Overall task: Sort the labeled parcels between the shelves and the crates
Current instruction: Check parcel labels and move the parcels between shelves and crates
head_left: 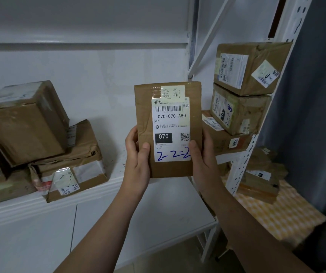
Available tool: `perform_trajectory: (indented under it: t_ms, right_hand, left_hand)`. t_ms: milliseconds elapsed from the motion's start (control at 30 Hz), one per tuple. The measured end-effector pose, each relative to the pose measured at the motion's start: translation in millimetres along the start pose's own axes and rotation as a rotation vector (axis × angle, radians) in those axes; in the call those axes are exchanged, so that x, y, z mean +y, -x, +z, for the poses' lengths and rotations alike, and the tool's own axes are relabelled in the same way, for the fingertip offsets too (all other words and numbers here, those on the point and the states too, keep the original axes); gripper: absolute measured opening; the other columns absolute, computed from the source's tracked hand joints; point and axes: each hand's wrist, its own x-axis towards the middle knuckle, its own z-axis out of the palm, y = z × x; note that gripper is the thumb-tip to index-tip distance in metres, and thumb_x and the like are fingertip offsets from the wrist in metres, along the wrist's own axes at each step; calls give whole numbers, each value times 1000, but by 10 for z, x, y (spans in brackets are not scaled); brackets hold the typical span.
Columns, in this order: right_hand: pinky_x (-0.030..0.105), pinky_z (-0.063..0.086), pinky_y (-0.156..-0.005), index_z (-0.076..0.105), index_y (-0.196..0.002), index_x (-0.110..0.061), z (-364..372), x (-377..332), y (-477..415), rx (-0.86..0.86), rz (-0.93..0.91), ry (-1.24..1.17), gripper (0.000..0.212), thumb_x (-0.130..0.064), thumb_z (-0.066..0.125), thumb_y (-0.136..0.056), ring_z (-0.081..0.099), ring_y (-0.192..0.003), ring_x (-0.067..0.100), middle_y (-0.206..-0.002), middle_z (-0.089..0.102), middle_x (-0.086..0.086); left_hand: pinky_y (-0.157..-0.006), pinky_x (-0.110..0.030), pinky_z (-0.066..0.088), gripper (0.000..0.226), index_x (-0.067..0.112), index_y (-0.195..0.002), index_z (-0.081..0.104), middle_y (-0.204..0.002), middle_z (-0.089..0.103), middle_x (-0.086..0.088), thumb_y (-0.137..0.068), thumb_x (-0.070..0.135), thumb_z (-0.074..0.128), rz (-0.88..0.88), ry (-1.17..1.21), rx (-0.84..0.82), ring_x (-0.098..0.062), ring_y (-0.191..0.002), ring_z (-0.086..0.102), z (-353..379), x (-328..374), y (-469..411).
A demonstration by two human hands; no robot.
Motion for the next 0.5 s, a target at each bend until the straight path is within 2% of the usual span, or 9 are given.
perform_trajectory:
  t_ms: [100, 167, 200, 300, 433, 500]
  right_hand:
    - [11, 49, -82, 36, -127, -41, 9, -4, 20, 6, 19, 28, 33, -27, 43, -98, 56, -111, -5, -126, 54, -16]
    - [19, 52, -86, 34, -129, -40, 31, -26, 52, 7, 26, 38, 35, -27, 43, -98, 56, -114, 1, -129, 55, -8]
    - [20, 52, -87, 35, -128, -41, 48, -43, 79, 11, 26, 41, 34, -27, 43, -98, 56, -113, 1, -128, 55, -10]
    - [7, 49, -74, 41, -120, -44, 110, -97, 189, 40, 12, 70, 28, -25, 43, -100, 56, -102, -14, -113, 54, -30]
    - [9, 50, -72, 40, -120, -47, 180, -160, 385, 104, 31, 86, 29, -31, 46, -96, 59, -99, -12, -106, 60, -32]
    - [7, 49, -72, 38, -120, -48, 224, -228, 532, 134, 35, 121, 31, -37, 46, -92, 57, -99, -15, -103, 57, -43]
  left_hand:
    - [-83, -15, 51, 41, 41, -134, 24, -131, 44, 15, -95, 40, 37, -21, -13, -9, 0, -117, 53, -34, 17, 48]
    - [-81, -12, 49, 44, 41, -134, 23, -129, 45, 18, -92, 44, 36, -20, -25, -15, 4, -114, 53, -52, 49, 87]
    - [-78, -10, 49, 45, 40, -134, 23, -126, 46, 20, -92, 45, 36, -14, -31, -20, 7, -111, 53, -61, 67, 109]
    - [-74, -9, 49, 46, 39, -132, 24, -123, 47, 21, -89, 43, 42, -5, -3, -36, 10, -107, 55, -110, 117, 178]
    - [-77, -16, 54, 42, 45, -122, 31, -125, 48, 19, -84, 42, 49, -36, 14, -68, -7, -116, 55, -243, 173, 284]
    - [-82, -17, 53, 47, 37, -128, 33, -128, 46, 16, -86, 38, 53, -42, -32, -97, -10, -120, 51, -341, 199, 375]
